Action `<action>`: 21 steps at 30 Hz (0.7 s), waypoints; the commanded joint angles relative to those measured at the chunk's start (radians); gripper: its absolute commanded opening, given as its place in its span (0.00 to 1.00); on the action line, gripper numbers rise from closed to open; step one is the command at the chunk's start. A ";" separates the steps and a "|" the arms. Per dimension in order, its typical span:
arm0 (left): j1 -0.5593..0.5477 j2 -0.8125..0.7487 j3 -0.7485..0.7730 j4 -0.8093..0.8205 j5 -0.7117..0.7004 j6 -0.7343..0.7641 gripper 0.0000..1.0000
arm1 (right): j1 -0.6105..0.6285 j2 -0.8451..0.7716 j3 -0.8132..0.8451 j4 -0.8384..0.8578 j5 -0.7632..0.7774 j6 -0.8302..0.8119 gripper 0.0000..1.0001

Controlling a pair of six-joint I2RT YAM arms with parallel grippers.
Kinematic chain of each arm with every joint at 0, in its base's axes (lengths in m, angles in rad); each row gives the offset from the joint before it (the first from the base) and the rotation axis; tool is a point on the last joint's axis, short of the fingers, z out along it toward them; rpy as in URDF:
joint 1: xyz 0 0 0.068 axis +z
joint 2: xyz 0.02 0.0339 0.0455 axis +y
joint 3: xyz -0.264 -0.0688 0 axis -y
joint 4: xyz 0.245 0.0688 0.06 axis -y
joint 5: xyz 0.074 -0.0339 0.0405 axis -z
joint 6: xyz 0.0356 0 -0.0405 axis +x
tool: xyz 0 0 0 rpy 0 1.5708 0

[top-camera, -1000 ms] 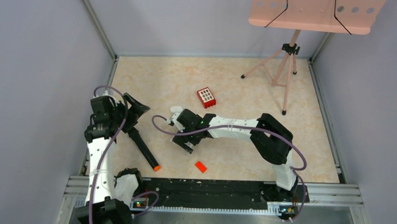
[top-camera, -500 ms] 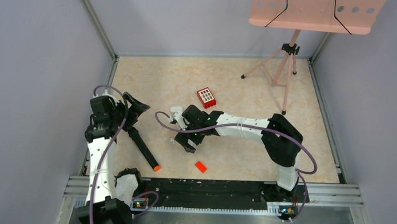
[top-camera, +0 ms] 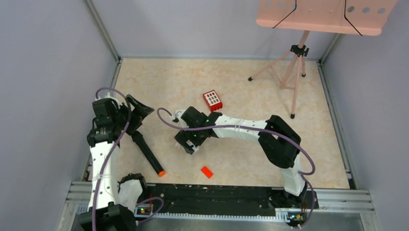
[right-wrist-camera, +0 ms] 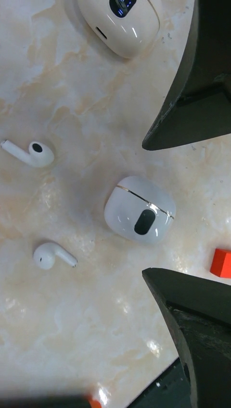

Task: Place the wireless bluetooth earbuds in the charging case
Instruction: Pick up the charging case at the center of the board.

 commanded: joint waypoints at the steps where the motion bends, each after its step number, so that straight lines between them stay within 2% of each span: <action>1: 0.010 0.003 0.029 0.031 0.006 -0.026 0.94 | 0.024 0.034 0.051 0.000 0.092 0.039 0.90; 7: 0.010 0.011 0.027 0.039 0.013 -0.036 0.93 | 0.025 0.049 0.043 -0.003 0.150 0.038 0.80; 12: 0.013 0.010 0.010 0.049 0.024 -0.056 0.92 | 0.025 0.041 0.029 -0.001 0.107 0.003 0.73; 19: 0.013 0.019 -0.001 0.061 0.026 -0.058 0.91 | 0.025 0.031 0.012 0.002 0.065 -0.037 0.56; 21: 0.013 0.020 -0.007 0.070 0.027 -0.060 0.91 | 0.025 0.026 0.007 0.002 0.058 -0.055 0.48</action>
